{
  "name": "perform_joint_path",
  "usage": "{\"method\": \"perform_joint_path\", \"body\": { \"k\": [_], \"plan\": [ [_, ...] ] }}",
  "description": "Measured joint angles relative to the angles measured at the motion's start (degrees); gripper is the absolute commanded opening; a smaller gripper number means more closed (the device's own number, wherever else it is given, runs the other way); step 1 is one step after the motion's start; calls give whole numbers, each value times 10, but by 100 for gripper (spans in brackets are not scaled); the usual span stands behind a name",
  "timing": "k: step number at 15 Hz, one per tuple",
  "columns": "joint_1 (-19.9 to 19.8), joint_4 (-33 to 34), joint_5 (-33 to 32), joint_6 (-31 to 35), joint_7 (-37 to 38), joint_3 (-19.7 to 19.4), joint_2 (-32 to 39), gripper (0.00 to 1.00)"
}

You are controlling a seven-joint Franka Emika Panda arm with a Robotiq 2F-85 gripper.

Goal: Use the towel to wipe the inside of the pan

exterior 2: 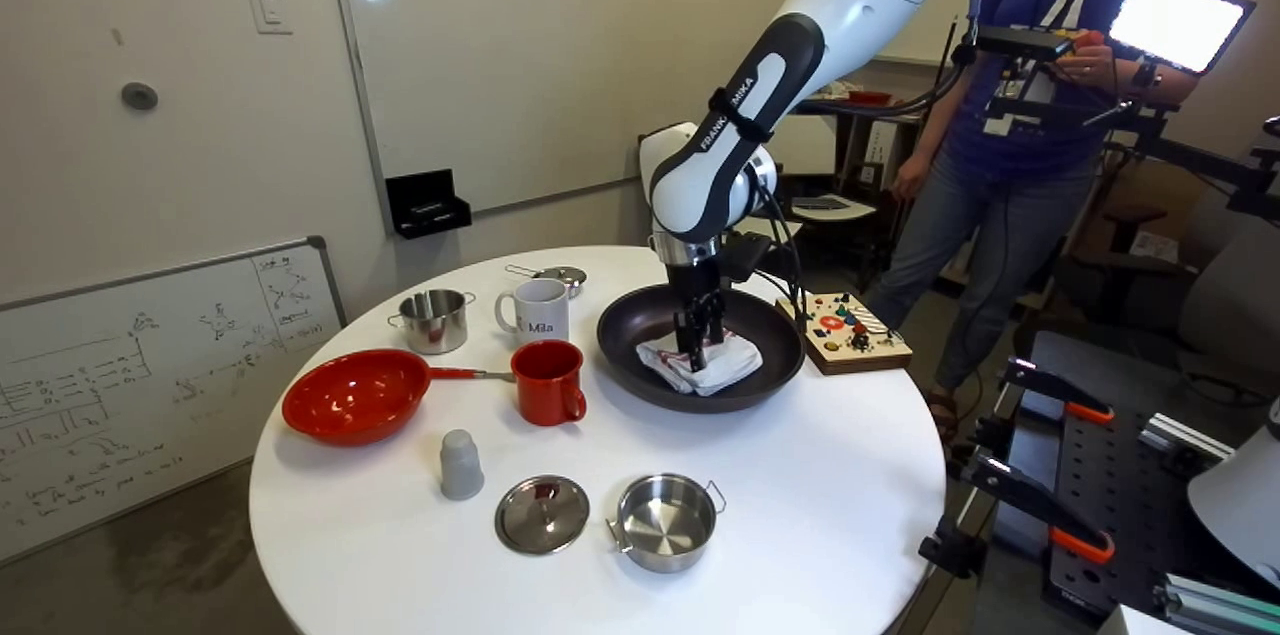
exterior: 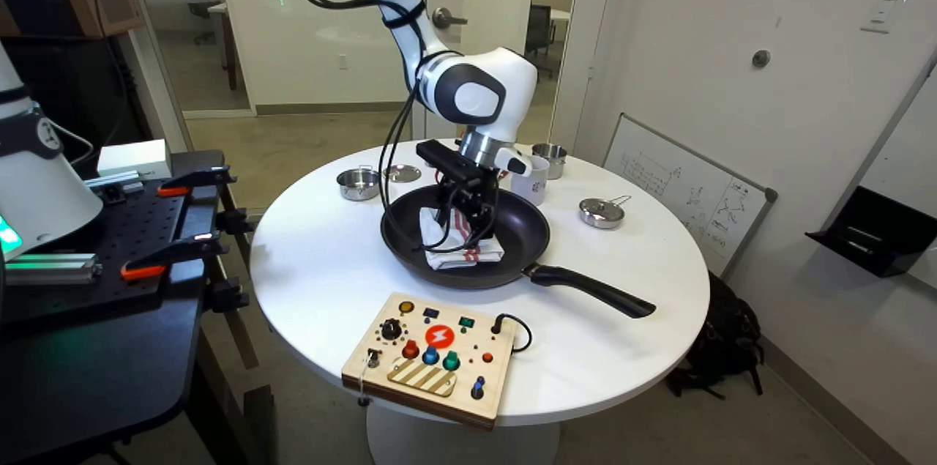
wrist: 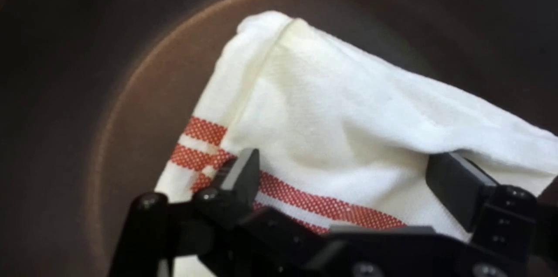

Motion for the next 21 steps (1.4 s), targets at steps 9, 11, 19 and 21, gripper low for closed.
{"method": "perform_joint_path", "body": {
  "k": [9,11,19,21],
  "plan": [
    [9,-14,0,-6,0,0,-6,6],
    [8,-14,0,-6,0,0,-6,1],
    [9,8,-1,1,0,-2,-19,3],
    [12,29,-1,-8,0,-2,-18,3]
  ]
}}
